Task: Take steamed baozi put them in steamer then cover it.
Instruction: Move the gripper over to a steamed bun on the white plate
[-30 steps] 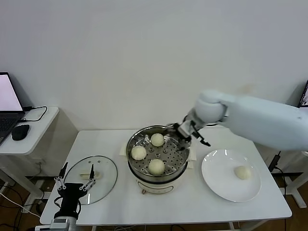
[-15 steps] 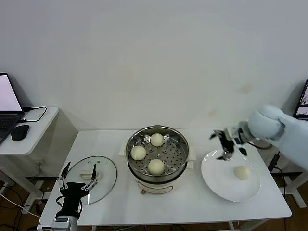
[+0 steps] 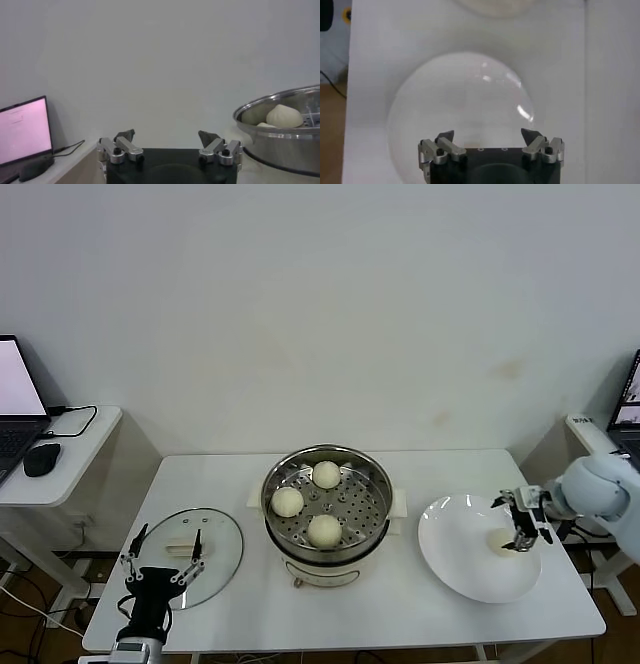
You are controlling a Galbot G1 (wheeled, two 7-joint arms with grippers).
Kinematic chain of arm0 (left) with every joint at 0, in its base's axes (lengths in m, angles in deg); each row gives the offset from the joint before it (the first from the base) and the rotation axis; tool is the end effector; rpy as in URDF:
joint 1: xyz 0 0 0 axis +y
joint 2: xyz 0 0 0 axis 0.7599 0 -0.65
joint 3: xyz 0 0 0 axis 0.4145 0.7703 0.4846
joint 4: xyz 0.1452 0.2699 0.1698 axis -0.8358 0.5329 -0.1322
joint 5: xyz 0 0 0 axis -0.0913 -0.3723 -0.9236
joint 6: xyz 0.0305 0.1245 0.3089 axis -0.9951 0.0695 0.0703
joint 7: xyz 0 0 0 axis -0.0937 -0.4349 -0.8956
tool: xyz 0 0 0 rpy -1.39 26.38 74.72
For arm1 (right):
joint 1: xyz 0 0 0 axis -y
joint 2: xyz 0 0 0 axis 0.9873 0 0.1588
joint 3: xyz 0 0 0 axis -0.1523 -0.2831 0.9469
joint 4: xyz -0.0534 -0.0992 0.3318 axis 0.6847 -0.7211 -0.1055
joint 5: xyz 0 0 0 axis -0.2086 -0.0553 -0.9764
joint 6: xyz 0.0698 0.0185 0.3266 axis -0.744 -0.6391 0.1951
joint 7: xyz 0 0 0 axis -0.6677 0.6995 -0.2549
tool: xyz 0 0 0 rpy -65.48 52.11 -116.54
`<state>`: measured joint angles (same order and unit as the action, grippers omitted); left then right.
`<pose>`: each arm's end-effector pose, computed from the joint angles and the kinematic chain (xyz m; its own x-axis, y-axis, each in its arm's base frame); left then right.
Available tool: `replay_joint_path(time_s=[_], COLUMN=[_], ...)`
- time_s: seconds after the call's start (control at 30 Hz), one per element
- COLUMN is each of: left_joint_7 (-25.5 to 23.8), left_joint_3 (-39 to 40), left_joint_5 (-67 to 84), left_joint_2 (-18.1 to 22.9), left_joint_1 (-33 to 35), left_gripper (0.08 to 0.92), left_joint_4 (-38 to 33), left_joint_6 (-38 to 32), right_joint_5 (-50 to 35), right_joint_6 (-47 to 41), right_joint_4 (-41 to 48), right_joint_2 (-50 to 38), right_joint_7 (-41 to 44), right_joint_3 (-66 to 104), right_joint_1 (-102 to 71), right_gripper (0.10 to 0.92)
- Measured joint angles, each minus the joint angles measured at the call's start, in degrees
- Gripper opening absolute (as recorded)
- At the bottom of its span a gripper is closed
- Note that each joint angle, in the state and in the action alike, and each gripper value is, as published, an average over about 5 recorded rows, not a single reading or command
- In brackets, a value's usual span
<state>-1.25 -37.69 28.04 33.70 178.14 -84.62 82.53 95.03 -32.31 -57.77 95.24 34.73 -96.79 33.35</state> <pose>0.1218 0.0671 -0.2898 -0.9979 -0.0559 -0.0341 -0.0638 0.9469 0.3152 0.4046 -0.2431 -0.1621 -0.3239 -0.0723 0.9433 -0.9457 -0.0059 -0.3251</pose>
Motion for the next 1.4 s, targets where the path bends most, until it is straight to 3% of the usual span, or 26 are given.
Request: replay_joint_path(time_s=[0.9, 1.4], left_joint_7=[-0.1, 0.0], left_joint_3=[-0.7, -0.7], left_joint_5=[-0.1, -0.1], left_joint_2=[-0.2, 0.1], left_joint_1=[0.0, -0.1], left_gripper=[0.823, 0.823], left_joint_4=[0.4, 0.8], left_joint_6=[0.1, 0.1], right_joint_5=[7.4, 8.0], right_joint_6=[2.9, 3.0], right_joint_4=[15.0, 16.2], right_joint_2=[9.1, 10.1], right_joint_7=[-0.2, 1.1], right_joint_3=[4.1, 3.3], right_joint_1=[-4.5, -3.3], right_gripper=[0.811, 0.586])
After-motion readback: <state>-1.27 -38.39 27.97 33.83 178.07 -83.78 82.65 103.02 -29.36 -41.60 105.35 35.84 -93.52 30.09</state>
